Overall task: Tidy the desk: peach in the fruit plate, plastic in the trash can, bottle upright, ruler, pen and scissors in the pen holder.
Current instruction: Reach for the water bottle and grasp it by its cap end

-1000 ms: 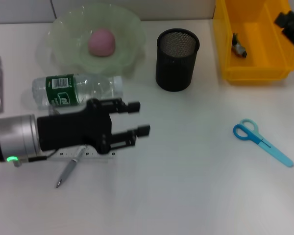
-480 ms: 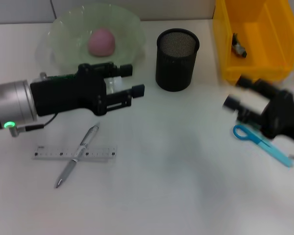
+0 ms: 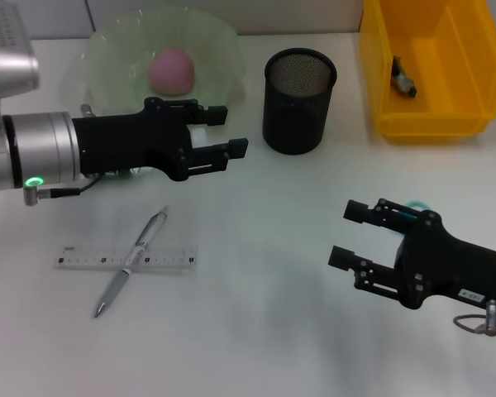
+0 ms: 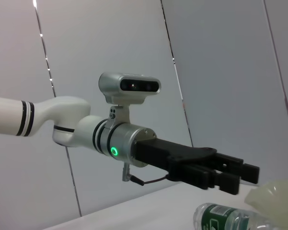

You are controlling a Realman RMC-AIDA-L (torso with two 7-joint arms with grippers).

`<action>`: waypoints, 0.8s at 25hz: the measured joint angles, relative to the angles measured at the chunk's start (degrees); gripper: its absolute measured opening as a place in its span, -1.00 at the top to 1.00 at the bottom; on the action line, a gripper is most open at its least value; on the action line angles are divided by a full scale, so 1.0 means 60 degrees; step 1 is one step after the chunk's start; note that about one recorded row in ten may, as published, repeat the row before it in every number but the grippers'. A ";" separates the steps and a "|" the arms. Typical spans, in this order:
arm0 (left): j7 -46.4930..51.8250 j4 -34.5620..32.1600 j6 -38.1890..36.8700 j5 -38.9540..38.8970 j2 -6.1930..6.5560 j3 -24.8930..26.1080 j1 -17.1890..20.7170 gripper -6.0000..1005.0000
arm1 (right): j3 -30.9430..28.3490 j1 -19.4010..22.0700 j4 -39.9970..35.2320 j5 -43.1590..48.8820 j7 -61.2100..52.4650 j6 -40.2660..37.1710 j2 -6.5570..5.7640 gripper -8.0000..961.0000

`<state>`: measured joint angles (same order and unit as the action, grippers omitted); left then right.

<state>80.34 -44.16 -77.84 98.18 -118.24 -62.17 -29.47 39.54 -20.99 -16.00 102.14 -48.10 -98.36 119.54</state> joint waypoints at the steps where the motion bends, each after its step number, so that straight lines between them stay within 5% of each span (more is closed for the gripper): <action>1: 0.0008 -0.0012 0.0129 0.0096 -0.0005 -0.0013 -0.0041 -0.18 | 0.0000 -0.0025 0.0058 -0.0005 0.0005 0.0034 -0.0001 -0.42; 15: 0.1822 -0.0088 0.1190 0.3223 -0.0054 -0.0061 -0.1499 -0.23 | -0.0087 -0.0461 0.0694 -0.0032 0.0004 0.0302 0.0004 -0.42; 20: 0.2073 -0.0144 0.1507 0.3596 -0.0079 -0.0273 -0.1717 -0.59 | -0.0088 -0.0523 0.0858 -0.0032 0.0021 0.0303 0.0002 -0.42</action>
<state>92.77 -45.02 -68.79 119.75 -118.71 -63.81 -39.78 39.01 -24.13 -10.85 101.94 -47.97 -96.54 119.55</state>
